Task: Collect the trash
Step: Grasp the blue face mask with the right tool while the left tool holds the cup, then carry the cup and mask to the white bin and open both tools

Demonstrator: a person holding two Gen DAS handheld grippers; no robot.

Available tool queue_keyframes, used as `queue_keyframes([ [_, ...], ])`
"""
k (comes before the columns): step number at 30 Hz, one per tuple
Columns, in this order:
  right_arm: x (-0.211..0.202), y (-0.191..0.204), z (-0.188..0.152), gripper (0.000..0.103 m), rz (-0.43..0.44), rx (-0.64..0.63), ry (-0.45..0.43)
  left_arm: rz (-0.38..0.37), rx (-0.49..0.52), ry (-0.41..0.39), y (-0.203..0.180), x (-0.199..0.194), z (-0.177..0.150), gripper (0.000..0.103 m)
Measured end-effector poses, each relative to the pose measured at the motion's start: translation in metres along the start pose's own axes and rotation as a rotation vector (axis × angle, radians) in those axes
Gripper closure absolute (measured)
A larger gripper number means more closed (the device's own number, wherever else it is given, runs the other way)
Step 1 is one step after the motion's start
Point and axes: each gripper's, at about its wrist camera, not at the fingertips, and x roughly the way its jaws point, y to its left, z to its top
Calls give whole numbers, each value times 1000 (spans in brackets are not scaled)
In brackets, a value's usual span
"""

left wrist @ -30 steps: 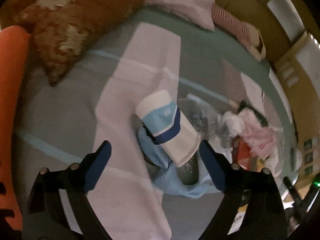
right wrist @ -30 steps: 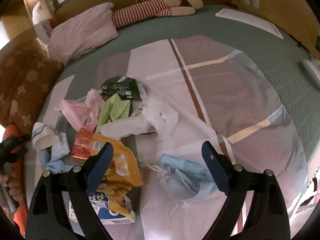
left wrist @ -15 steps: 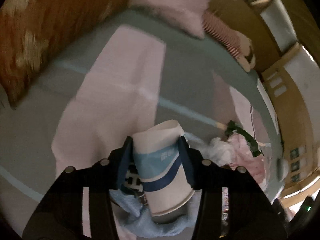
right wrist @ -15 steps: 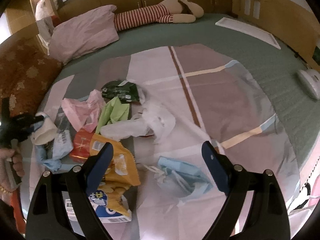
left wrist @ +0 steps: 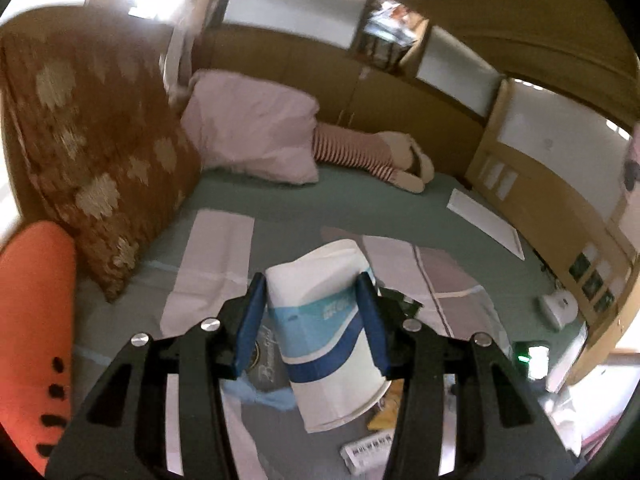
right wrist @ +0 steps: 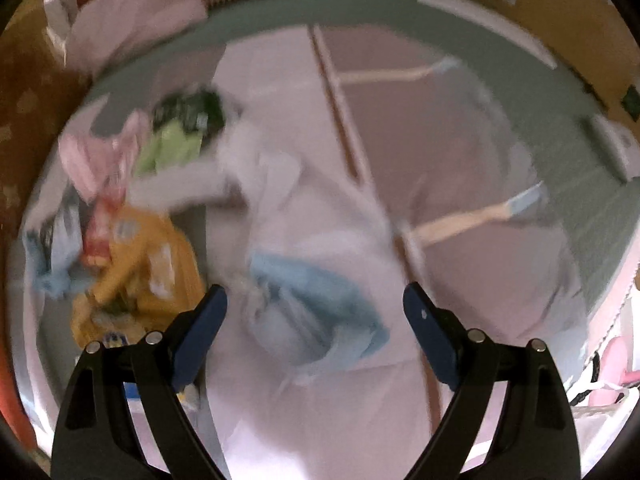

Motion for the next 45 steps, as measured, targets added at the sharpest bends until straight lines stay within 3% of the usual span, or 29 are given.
queue_keyframes([
  [1,6,1,-2,28,-15,-9,19,-6,3,-12,0,-11,-3,56],
  [3,20,-2,-4,55,-27,-5,67,-14,-5,-29,-4,-28,-13,56],
  [4,23,-7,-5,61,-22,9,82,-20,-13,-34,-3,-34,-19,56],
  [6,14,-13,-1,85,17,42,67,-13,-23,-33,-2,-43,-33,56],
  [11,-80,-10,-3,87,130,52,-180,-12,-7,4,-5,-45,-49,56],
  [14,-133,13,-21,87,159,7,-338,-11,11,14,-8,-43,-51,56],
  [17,-159,48,-43,87,170,-60,-423,-7,17,30,-10,-40,-55,56],
  [24,-167,88,-55,87,147,-150,-479,4,79,92,-24,-28,-69,56],
  [45,-172,79,-60,87,155,-141,-475,15,103,140,-27,-14,-79,56],
])
